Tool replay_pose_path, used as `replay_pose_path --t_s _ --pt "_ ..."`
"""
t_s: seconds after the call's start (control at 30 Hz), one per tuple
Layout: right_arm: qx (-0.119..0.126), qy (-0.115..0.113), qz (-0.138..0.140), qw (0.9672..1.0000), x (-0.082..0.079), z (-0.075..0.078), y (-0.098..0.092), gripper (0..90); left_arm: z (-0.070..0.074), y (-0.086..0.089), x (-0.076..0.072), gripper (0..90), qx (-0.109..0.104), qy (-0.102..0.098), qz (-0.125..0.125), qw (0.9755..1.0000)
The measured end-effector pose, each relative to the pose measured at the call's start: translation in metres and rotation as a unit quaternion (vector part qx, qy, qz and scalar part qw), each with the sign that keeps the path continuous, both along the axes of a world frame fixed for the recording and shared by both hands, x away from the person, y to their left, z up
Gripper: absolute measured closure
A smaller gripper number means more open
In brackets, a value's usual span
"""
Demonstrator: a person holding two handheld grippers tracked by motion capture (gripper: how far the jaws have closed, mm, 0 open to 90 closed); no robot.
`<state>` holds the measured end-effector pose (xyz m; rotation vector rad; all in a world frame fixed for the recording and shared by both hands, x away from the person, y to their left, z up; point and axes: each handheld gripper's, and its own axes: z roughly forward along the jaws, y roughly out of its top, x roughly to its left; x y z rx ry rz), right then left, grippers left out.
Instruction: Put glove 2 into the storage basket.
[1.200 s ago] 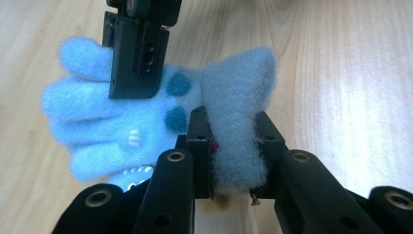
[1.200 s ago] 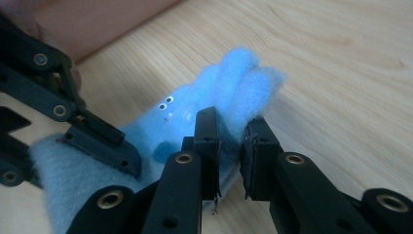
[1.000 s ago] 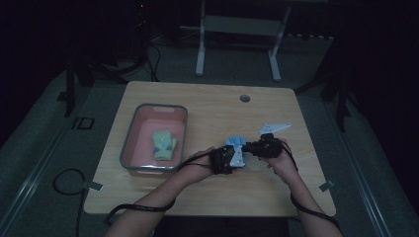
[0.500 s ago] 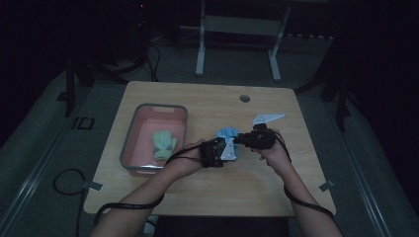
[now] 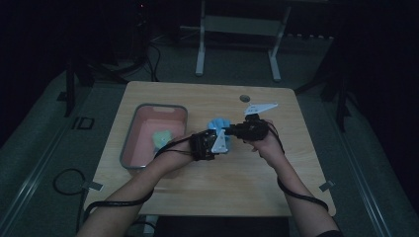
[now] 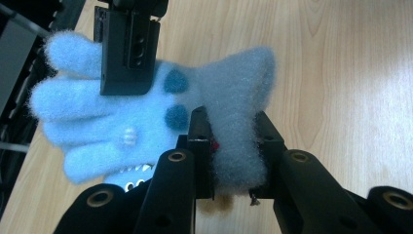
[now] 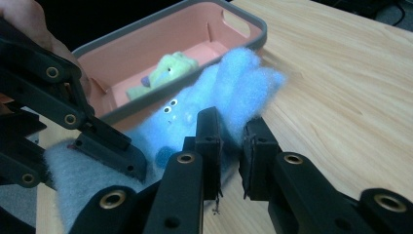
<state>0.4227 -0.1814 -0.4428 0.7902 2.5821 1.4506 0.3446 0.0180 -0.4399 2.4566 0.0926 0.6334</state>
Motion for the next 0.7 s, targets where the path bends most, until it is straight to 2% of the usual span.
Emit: replay_pose_path --t_s 0.17,0.7 --pt "0.001 -0.002 0.006 1.0 0.002 0.005 0.014 80.1 0.005 0.014 -0.001 76.3 0.006 -0.004 0.007 0.9999" --pt "0.012 -0.003 0.038 0.9992 0.004 0.015 0.066 80.5 0.014 0.06 -0.007 76.3 0.014 0.0 0.034 0.9993"
